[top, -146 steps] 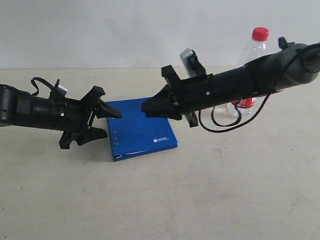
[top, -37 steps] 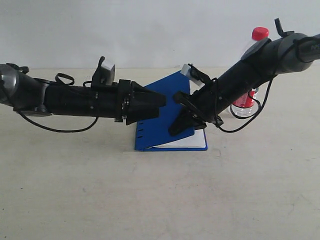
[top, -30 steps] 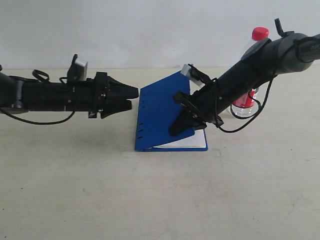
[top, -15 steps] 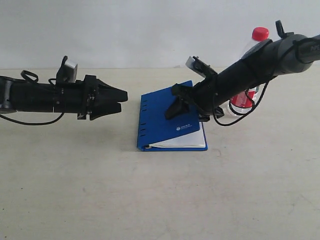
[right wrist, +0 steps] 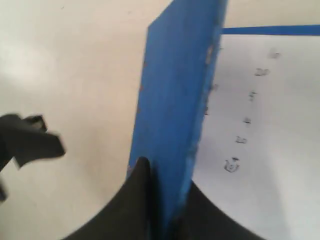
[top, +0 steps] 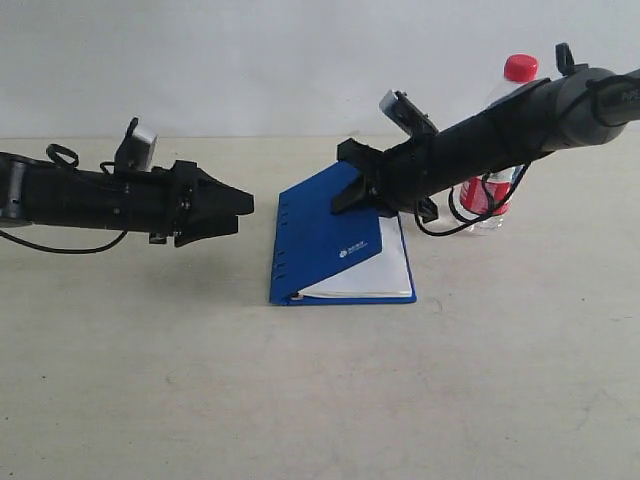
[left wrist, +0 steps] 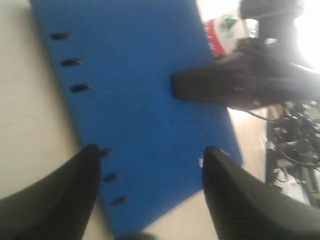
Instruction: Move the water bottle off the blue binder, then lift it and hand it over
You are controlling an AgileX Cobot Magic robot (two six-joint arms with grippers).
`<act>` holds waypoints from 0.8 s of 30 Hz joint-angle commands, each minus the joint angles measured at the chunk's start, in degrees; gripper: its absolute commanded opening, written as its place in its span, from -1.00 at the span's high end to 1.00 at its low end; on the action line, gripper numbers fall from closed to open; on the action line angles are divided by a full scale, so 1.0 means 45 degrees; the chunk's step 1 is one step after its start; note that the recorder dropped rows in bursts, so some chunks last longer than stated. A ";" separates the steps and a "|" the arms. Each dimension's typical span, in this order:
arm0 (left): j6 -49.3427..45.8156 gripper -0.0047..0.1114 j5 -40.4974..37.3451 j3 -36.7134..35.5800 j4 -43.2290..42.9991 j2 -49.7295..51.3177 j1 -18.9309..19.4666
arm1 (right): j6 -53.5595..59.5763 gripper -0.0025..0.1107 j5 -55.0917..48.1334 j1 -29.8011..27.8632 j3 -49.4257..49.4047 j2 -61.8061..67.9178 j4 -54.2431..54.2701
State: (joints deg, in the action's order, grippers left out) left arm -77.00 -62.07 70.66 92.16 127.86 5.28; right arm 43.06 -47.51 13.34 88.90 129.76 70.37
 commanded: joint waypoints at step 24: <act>0.0110 -0.05 -0.1754 0.0055 0.1730 0.2305 0.0465 | 0.3987 0.96 -0.4759 -0.0037 -0.0045 -0.1164 0.2195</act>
State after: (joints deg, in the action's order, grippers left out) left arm -76.13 -73.85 71.20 101.63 137.27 7.08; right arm 60.39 -65.97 13.15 88.32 125.94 76.24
